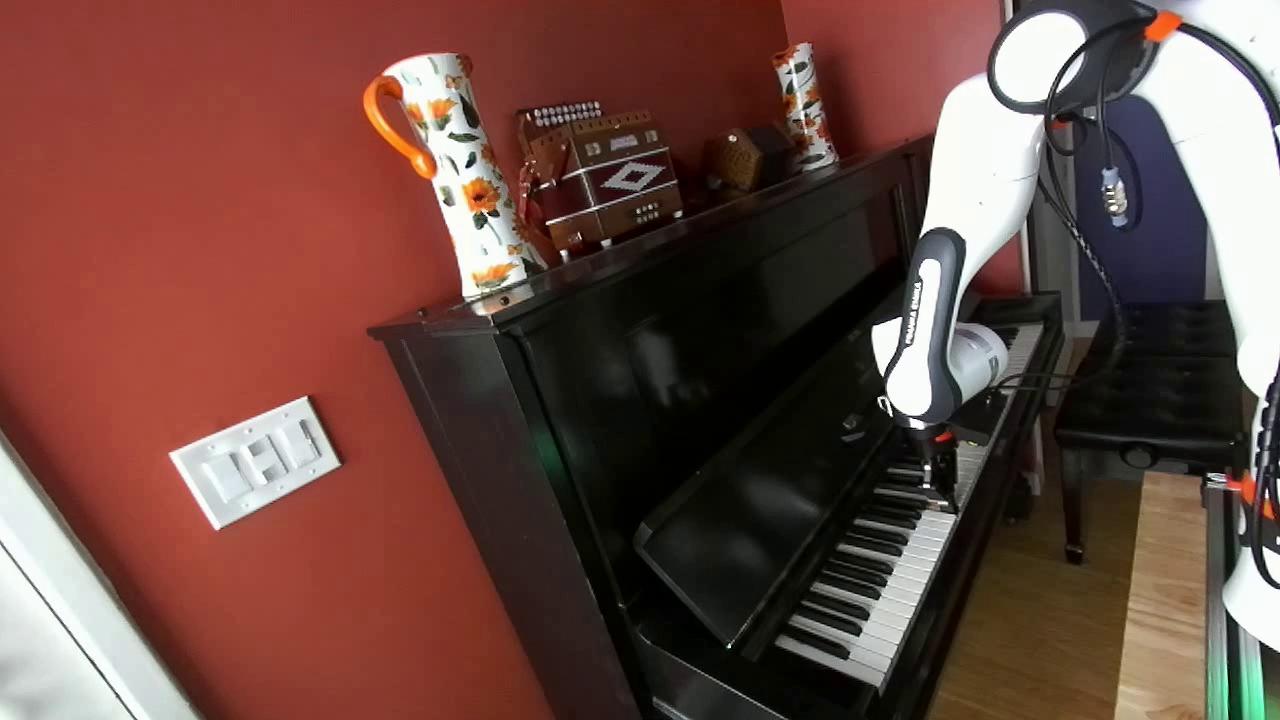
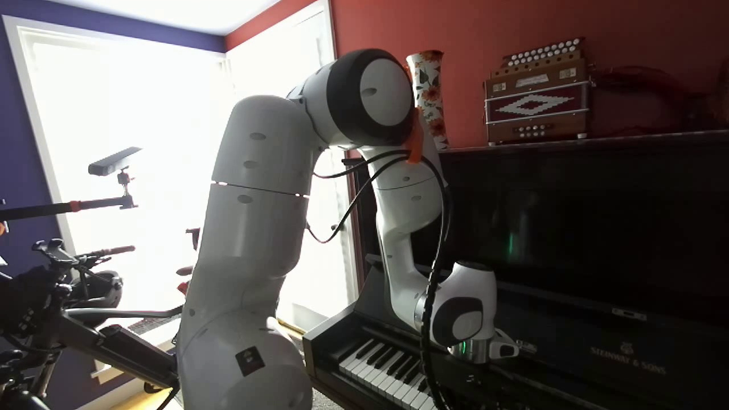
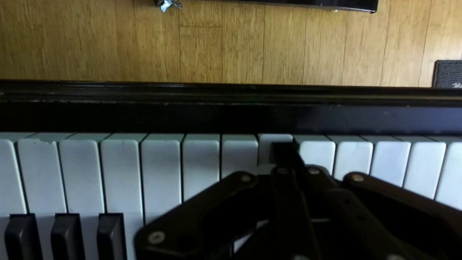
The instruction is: Press a key on the piano
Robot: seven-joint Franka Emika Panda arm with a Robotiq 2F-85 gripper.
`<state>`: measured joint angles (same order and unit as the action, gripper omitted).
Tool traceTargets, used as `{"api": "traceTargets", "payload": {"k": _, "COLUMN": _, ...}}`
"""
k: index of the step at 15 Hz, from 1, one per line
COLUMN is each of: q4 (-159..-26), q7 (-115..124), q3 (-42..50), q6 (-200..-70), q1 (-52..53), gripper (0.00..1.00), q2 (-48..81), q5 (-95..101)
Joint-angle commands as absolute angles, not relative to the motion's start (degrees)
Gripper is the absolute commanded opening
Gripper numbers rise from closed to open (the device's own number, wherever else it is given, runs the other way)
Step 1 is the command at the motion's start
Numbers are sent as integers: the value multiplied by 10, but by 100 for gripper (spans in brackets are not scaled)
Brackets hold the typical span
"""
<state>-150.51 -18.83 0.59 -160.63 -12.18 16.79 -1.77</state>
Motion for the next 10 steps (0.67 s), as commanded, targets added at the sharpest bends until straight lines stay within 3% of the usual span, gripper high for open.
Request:
{"api": "traceTargets", "payload": {"k": 1, "q4": -1497, "q7": -179, "q3": 16, "q6": -1607, "q1": -116, "gripper": 0, "q2": 184, "q5": -6}}
{"api": "traceTargets", "payload": {"k": 10, "q4": -1501, "q7": -152, "q3": 32, "q6": -1586, "q1": -99, "gripper": 0, "q2": 141, "q5": 9}}
